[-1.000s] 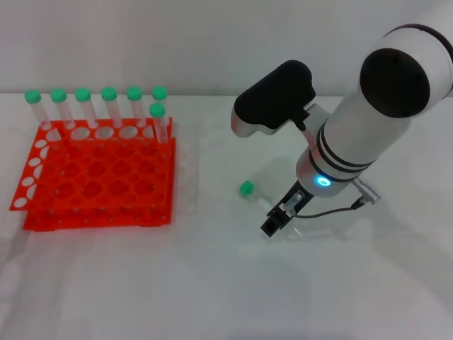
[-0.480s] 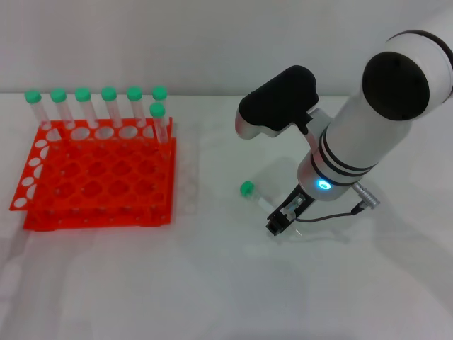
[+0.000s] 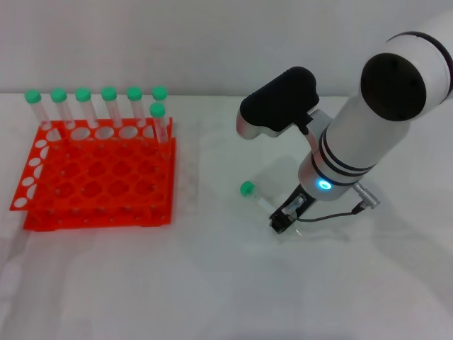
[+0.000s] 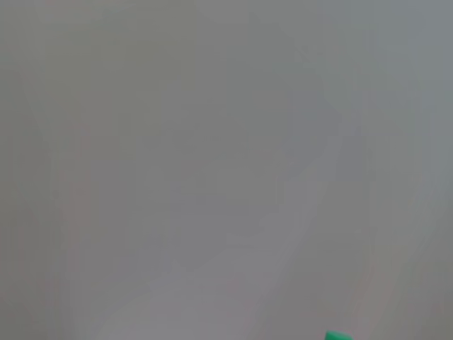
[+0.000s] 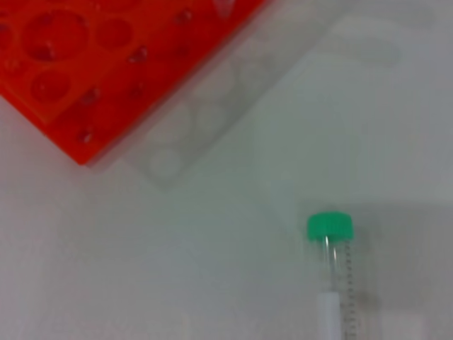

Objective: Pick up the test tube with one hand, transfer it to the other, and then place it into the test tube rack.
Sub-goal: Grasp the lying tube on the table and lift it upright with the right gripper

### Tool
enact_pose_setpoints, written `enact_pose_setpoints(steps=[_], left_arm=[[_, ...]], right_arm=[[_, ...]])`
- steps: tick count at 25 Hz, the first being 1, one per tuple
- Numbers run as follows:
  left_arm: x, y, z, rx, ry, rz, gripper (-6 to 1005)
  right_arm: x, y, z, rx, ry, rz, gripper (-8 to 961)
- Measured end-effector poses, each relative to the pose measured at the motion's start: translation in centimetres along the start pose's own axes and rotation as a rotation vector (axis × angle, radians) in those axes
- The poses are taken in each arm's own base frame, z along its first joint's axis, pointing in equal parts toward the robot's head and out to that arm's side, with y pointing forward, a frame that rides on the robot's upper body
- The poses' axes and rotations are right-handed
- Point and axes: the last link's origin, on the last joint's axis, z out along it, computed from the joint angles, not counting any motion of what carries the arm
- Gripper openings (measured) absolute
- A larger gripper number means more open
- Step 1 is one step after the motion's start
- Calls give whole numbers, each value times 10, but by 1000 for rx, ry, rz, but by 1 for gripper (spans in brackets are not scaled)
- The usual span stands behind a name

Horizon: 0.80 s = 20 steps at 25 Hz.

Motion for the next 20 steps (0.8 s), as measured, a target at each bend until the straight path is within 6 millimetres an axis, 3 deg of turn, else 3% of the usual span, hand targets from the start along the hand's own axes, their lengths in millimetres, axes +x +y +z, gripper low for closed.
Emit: enact_pose_setpoints(steps=[4, 14, 20], left_arm=[[1, 0, 0, -2, 4, -1, 889], [1, 1, 1, -5, 9, -3, 889], [2, 2, 2, -7, 12, -4, 888]], right_arm=[[3, -2, 3, 11, 16, -3, 387], [6, -4, 4, 7, 14, -14, 248], [5, -8, -6, -28, -48, 7, 187]])
